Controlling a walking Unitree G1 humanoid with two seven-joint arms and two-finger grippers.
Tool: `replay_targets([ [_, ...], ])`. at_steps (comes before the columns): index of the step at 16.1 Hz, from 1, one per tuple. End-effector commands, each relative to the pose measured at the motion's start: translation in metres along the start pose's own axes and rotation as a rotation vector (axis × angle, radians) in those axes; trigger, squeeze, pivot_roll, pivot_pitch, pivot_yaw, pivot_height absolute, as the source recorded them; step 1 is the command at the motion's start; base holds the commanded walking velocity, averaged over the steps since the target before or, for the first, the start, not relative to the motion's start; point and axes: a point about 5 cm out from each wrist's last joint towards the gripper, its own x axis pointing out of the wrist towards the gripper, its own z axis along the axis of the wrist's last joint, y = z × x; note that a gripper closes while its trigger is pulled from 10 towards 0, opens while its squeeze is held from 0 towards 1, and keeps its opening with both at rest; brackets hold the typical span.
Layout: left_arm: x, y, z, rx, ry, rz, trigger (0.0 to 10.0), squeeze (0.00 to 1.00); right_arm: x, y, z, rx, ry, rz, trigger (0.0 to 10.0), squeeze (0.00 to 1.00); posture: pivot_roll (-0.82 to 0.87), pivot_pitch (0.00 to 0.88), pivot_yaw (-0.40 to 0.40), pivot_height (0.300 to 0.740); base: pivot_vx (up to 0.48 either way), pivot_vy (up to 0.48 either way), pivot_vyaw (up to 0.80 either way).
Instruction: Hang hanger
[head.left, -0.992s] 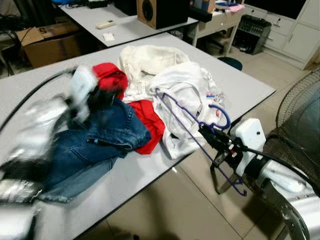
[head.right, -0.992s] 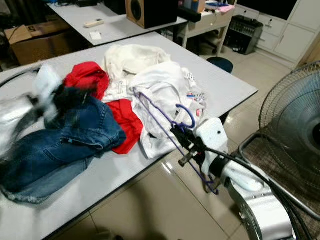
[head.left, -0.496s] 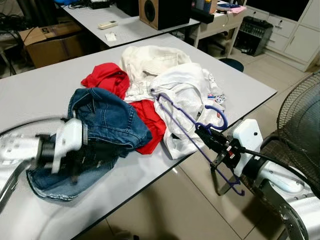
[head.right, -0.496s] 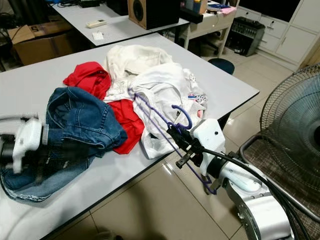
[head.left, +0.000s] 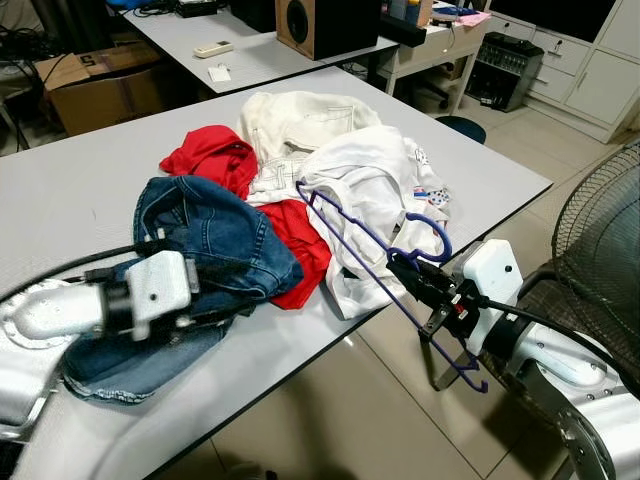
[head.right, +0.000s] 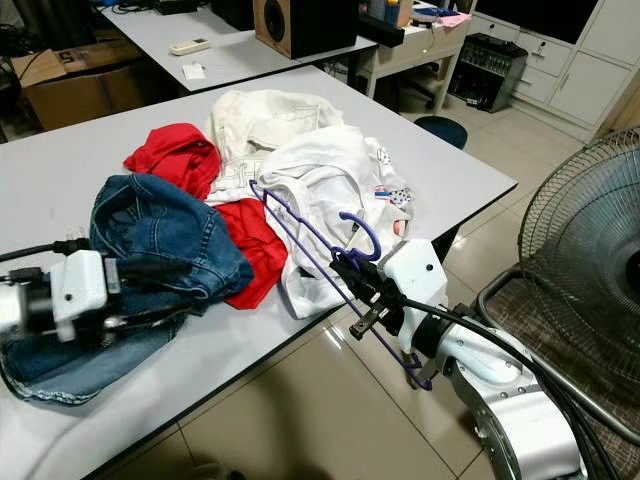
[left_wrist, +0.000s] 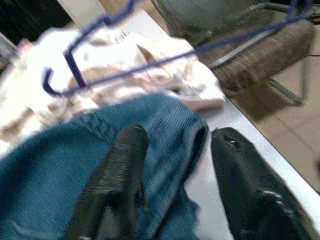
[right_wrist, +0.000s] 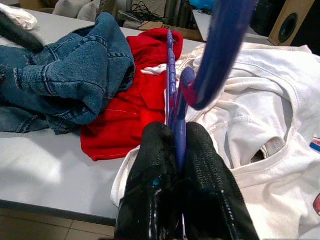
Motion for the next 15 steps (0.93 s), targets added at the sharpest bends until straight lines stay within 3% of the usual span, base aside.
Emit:
replay_targets([
  [1,0.003,0.001,0.004,0.057,0.004,0.01,10.0,1.0,0.0,-0.003,0.002,0.0,-0.008,0.0,10.0,0.0,0.02,0.0,-0.008,0.74,0.0,0.0,0.0],
  [4,0.012,-0.001,-0.013,0.113,0.097,0.076,10.0,1.0,0.002,-0.004,0.003,-0.004,-0.012,0.001,10.0,0.0,0.02,0.0,-0.008,0.74,0.0,0.0,0.0],
  [5,0.013,-0.002,-0.018,0.138,0.119,0.085,10.0,0.6,0.002,-0.005,0.004,-0.006,-0.013,0.0,10.0,0.0,0.01,0.0,-0.007,0.74,0.0,0.0,0.0],
  [6,0.014,-0.002,-0.021,0.151,0.13,0.095,10.0,0.0,0.002,-0.005,0.004,-0.008,-0.013,-0.001,10.0,0.0,0.01,0.0,-0.007,0.74,0.0,0.0,0.0],
  [8,0.017,0.006,-0.02,0.204,0.134,0.174,10.0,0.0,0.002,-0.006,0.005,-0.009,-0.014,-0.003,10.0,0.0,0.01,0.0,-0.007,0.74,0.0,0.0,0.0],
  [9,0.019,0.011,-0.019,0.185,0.111,0.225,9.0,0.0,0.002,-0.006,0.005,-0.01,-0.015,-0.003,10.0,0.0,0.01,0.0,-0.006,0.74,0.0,0.0,0.0],
  [10,0.02,0.016,-0.016,0.173,0.078,0.284,0.0,0.0,0.002,-0.006,0.005,-0.01,-0.015,-0.004,10.0,0.0,0.01,0.0,-0.004,0.74,0.0,0.0,0.0],
  [15,0.02,0.02,-0.017,0.189,0.067,0.323,0.0,0.0,0.003,-0.006,0.005,-0.012,-0.016,-0.007,10.0,0.0,0.01,0.0,-0.003,0.74,0.0,0.0,0.0],
])
